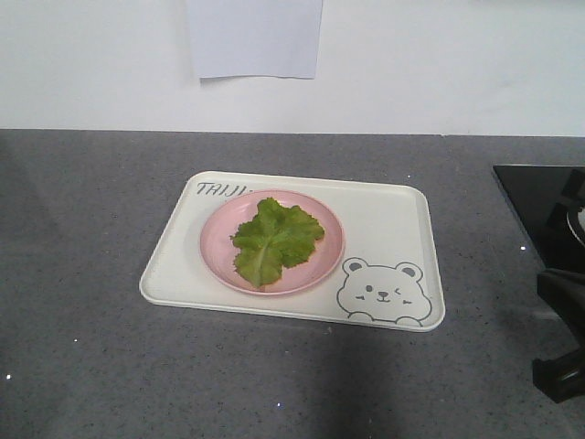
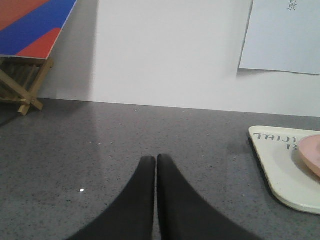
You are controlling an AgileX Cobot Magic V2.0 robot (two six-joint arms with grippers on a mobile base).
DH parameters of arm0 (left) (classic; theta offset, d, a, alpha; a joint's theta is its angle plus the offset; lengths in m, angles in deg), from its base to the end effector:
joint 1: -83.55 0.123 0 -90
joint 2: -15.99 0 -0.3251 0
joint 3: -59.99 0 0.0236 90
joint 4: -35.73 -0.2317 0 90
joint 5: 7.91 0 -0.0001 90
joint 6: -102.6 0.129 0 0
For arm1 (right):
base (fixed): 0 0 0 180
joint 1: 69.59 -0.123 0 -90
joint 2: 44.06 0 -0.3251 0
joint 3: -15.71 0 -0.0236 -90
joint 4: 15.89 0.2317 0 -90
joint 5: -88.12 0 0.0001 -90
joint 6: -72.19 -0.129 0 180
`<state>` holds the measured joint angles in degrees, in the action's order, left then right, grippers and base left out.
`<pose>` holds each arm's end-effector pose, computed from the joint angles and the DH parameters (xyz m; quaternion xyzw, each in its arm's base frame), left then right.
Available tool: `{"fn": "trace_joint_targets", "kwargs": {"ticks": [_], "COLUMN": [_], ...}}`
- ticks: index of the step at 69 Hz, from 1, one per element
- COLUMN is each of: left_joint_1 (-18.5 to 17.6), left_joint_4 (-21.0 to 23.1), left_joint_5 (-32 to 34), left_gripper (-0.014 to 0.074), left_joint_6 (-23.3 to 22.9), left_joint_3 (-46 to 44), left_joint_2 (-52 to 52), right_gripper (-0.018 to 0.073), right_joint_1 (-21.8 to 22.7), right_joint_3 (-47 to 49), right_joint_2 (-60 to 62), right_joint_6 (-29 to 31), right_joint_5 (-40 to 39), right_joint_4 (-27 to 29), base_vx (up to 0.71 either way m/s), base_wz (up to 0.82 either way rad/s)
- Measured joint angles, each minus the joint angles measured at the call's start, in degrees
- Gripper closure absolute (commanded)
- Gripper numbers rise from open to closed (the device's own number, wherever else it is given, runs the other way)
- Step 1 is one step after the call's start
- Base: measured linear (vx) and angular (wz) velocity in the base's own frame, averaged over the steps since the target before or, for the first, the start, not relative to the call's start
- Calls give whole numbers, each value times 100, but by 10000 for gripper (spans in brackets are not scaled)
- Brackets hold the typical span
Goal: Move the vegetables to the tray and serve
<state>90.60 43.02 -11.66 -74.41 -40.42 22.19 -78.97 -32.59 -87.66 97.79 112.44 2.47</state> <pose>0.0350 0.0032 0.1997 -0.0666 0.7009 0.0142 0.7100 0.1085 0.0349 0.3087 -0.1673 0.8261 0.0577 0.5350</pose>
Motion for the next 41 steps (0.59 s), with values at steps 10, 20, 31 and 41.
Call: {"fn": "trace_joint_targets", "kwargs": {"ticks": [10,20,31,41], "left_joint_1": [0,0,0,0], "left_joint_4": [-115,-133,-133,-133], "left_joint_5": [0,0,0,0], "left_gripper": [604,604,604,604], "left_joint_6": [18,23,23,23], "left_joint_3": [0,0,0,0], "left_joint_2": [0,0,0,0], "right_gripper": [564,564,564,564], "right_joint_1": [0,0,0,0], "right_joint_3": [0,0,0,0], "right_joint_2": [0,0,0,0], "right_joint_6": [0,0,0,0], "right_joint_5": [0,0,0,0], "right_joint_4": [0,0,0,0], "base_vx": [0,0,0,0], "base_wz": [0,0,0,0]}}
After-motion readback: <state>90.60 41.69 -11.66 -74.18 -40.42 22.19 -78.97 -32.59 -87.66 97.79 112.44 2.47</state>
